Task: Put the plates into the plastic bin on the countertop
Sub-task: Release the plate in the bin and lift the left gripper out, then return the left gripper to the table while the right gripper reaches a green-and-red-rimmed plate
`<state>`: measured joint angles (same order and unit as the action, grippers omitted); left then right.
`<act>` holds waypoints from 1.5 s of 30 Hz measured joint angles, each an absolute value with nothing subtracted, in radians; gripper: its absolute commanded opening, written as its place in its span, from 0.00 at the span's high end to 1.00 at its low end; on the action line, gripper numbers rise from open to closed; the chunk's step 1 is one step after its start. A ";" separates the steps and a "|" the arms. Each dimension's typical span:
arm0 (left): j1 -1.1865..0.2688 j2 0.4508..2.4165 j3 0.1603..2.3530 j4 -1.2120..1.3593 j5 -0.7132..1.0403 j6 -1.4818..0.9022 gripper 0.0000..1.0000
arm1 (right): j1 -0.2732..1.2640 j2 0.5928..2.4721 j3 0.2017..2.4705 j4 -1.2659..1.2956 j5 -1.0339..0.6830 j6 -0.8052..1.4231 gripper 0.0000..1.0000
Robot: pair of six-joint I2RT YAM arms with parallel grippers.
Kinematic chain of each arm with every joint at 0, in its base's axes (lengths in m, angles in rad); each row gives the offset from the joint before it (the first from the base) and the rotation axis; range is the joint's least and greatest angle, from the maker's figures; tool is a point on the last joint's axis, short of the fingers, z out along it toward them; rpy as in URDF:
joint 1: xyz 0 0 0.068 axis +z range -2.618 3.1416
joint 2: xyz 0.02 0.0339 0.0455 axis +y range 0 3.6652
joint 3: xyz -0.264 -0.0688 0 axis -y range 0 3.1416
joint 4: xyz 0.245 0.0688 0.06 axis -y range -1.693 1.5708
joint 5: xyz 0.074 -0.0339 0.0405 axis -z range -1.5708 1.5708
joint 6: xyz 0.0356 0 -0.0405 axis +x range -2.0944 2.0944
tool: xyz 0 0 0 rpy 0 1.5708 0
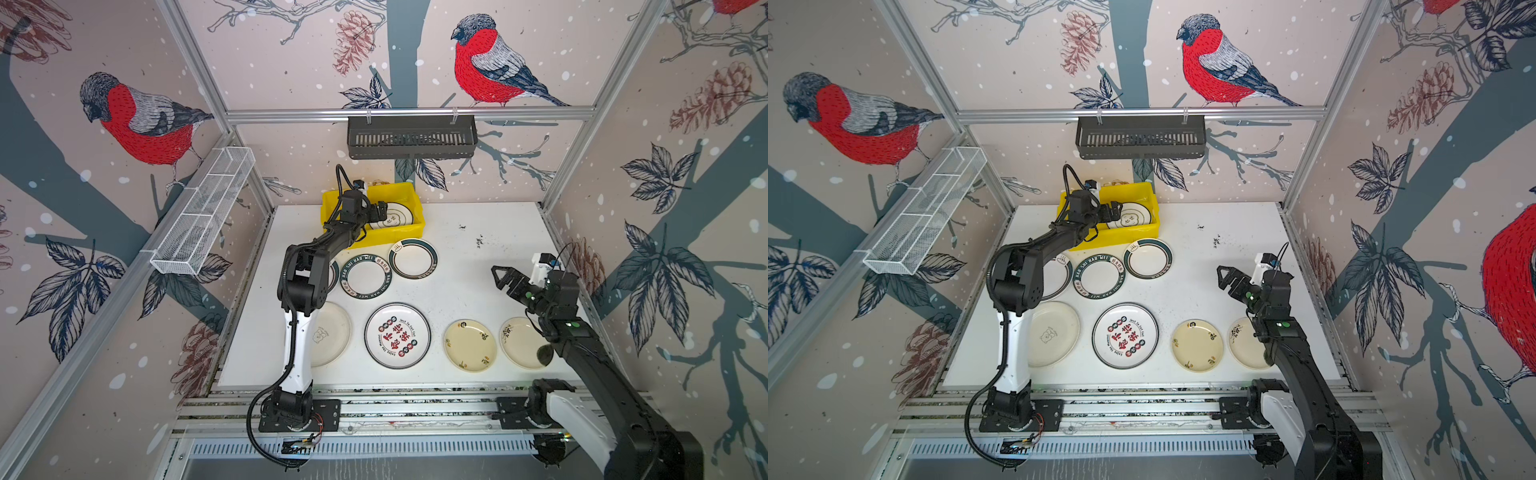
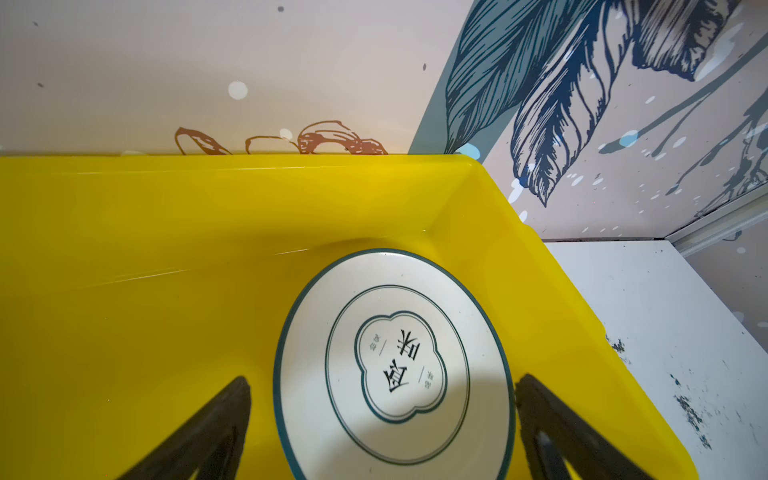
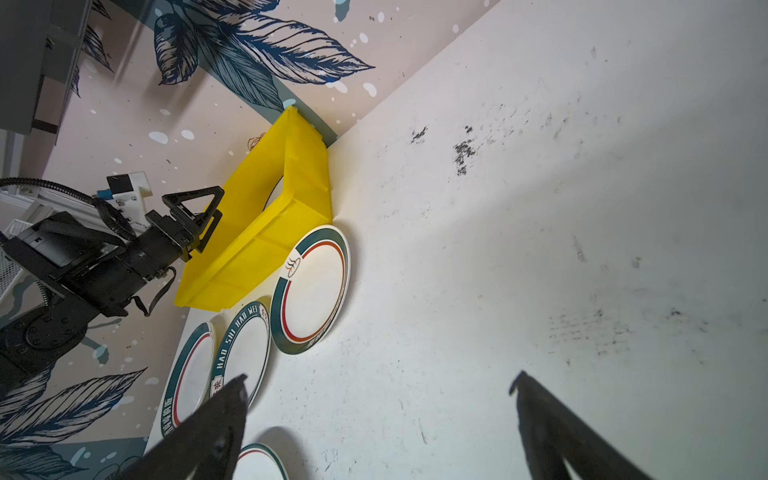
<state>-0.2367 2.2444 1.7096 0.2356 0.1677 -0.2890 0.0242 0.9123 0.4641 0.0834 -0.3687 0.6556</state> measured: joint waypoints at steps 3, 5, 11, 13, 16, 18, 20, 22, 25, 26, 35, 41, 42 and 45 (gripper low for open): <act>-0.237 2.173 1.634 0.263 0.135 -0.287 0.02 | 0.060 0.970 0.497 0.080 -0.370 0.651 0.00; -0.236 2.124 1.583 0.281 0.118 -0.281 0.02 | 0.090 1.007 0.518 0.084 -0.370 0.640 0.00; -0.237 1.942 1.368 0.345 0.070 -0.281 0.02 | 0.166 1.115 0.526 0.138 -0.377 0.630 0.00; -0.237 1.866 1.277 0.377 0.051 -0.282 0.02 | 0.186 1.154 0.531 0.176 -0.395 0.635 0.00; -0.237 1.773 1.166 0.417 0.049 -0.297 0.02 | 0.204 1.206 0.538 0.234 -0.423 0.657 0.00; -0.239 1.728 1.114 0.439 0.051 -0.317 0.02 | 0.215 1.241 0.543 0.274 -0.440 0.676 0.00; -0.239 1.687 1.065 0.451 0.056 -0.337 0.02 | 0.228 1.284 0.550 0.317 -0.453 0.685 0.00; -0.239 1.650 1.016 0.463 0.079 -0.361 0.02 | 0.241 1.322 0.556 0.350 -0.467 0.706 0.00; -0.239 1.584 0.918 0.476 0.099 -0.402 0.02 | 0.256 1.376 0.562 0.412 -0.484 0.730 0.00; -0.239 1.563 0.883 0.482 0.107 -0.419 0.02 | 0.260 1.388 0.562 0.429 -0.489 0.738 0.00; -0.254 1.357 0.563 0.542 0.178 -0.500 0.02 | 0.307 1.534 0.603 0.569 -0.500 0.811 0.00; -0.347 1.257 0.416 0.601 0.155 -0.463 0.02 | 0.339 1.624 0.632 0.612 -0.492 0.836 0.00; -0.347 1.257 0.404 0.613 0.155 -0.462 0.02 | 0.341 1.634 0.634 0.615 -0.490 0.837 0.01; -0.352 1.267 0.392 0.648 0.167 -0.450 0.02 | 0.348 1.665 0.647 0.624 -0.485 0.838 0.01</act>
<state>-0.3515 1.2667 0.3920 0.6483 0.1665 -0.4496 0.3481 1.6646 0.6472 0.6243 -0.4847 0.8383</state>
